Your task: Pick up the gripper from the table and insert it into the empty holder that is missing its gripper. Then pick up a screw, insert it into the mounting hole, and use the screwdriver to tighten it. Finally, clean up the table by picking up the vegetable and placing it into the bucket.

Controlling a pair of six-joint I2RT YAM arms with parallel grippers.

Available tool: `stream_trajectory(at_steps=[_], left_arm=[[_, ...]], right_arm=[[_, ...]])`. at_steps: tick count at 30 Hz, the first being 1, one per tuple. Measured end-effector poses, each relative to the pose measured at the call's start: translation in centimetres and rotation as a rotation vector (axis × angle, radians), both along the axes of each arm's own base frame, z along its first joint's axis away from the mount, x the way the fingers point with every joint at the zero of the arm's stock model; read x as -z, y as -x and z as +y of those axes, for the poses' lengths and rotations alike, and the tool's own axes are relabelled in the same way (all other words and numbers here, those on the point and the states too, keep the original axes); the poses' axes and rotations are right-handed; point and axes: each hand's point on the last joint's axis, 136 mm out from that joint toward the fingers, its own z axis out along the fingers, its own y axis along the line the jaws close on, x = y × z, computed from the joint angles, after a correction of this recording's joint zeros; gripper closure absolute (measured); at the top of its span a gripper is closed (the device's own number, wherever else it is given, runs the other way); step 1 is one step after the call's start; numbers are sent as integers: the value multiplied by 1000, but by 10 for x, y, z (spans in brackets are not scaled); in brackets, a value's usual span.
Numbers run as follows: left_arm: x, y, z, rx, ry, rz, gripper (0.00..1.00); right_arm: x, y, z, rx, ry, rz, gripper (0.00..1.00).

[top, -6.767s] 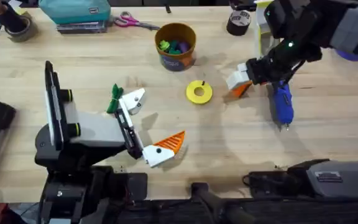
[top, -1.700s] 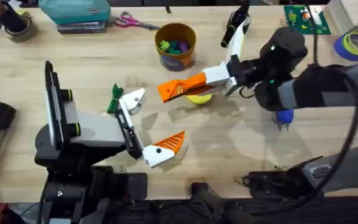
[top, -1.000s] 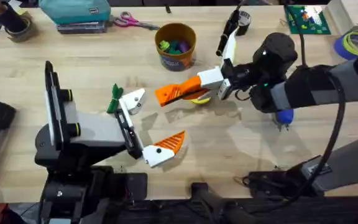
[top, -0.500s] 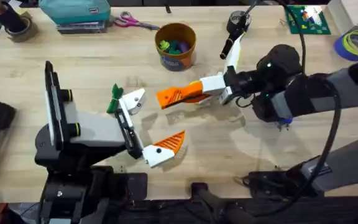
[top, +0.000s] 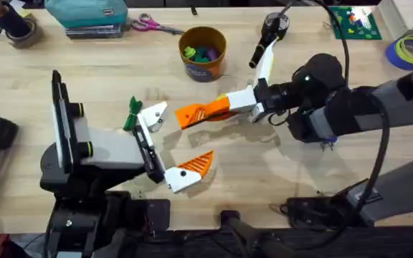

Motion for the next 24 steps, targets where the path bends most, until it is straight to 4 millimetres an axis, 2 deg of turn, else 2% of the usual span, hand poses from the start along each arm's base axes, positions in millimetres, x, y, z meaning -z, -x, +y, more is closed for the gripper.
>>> stream_trajectory(at_steps=[24], left_arm=[[0,0,0,0,0,0,15]], right_arm=[[-1,13,12,-46,2,25,992]])
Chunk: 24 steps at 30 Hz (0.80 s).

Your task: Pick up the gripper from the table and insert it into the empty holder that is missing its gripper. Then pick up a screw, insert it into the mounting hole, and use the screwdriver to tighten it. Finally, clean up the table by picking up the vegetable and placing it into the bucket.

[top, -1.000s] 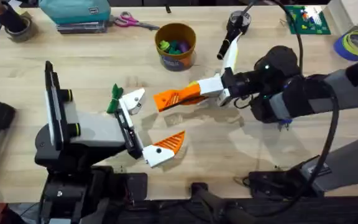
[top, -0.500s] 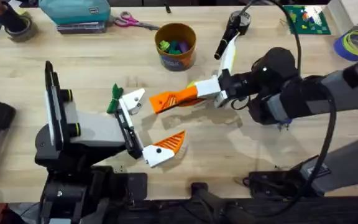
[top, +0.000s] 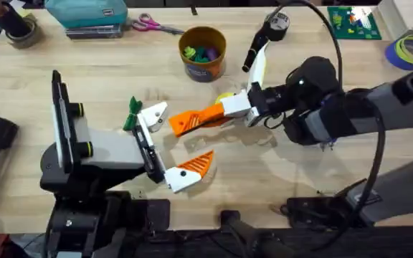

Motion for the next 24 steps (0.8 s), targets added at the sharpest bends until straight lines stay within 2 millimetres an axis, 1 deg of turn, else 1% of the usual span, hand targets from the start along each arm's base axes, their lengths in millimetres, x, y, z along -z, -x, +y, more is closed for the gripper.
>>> stream_trajectory(at_steps=[13,24], left_arm=[[0,0,0,0,0,0,15],[0,0,0,0,0,0,15]], right_arm=[[-6,-3,6,1,-10,-6,992],[-1,-3,8,4,12,42,992]])
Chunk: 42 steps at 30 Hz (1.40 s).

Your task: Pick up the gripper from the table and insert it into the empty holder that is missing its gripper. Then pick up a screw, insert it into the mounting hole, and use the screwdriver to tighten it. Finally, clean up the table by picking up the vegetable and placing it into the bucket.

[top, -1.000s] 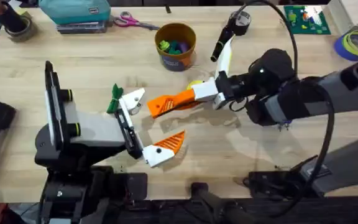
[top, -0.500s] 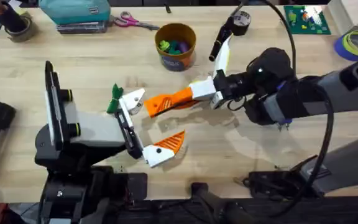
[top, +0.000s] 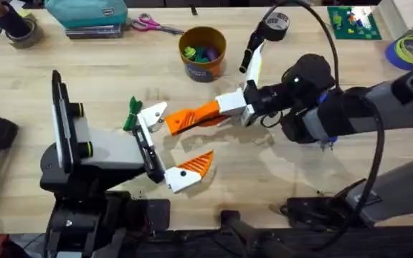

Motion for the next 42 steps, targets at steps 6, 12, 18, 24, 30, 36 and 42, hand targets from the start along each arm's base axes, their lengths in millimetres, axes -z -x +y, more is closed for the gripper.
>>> stream_trajectory(at_steps=[6,12,18,24,30,36,42], left_arm=[[0,0,0,0,0,0,15],[0,0,0,0,0,0,15],[0,0,0,0,0,0,15],[0,0,0,0,0,0,15],[0,0,0,0,0,0,15],[0,0,0,0,0,0,16],[0,0,0,0,0,0,15]], right_arm=[[0,1,2,2,-1,1,992],[0,-1,3,13,-2,1,992],[-1,-2,4,19,-3,2,992],[-1,-2,4,22,-4,1,992],[-1,-2,4,24,-4,1,992],[-1,0,6,16,-6,-3,992],[-3,0,6,16,-13,-15,992]])
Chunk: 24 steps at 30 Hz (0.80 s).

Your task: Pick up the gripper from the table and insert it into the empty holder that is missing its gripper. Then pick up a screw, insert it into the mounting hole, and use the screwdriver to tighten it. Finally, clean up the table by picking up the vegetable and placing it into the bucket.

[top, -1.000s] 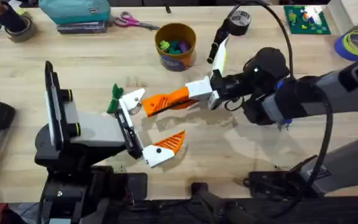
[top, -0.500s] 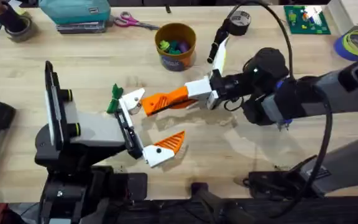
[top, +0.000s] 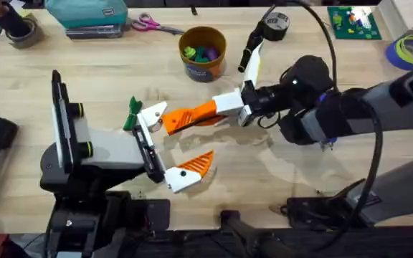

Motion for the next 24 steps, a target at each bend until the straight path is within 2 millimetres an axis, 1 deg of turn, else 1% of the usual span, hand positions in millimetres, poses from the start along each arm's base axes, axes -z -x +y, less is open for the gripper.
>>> stream_trajectory(at_steps=[24], left_arm=[[0,0,0,-1,0,-1,15]], right_arm=[[0,-1,10,32,-3,10,992]])
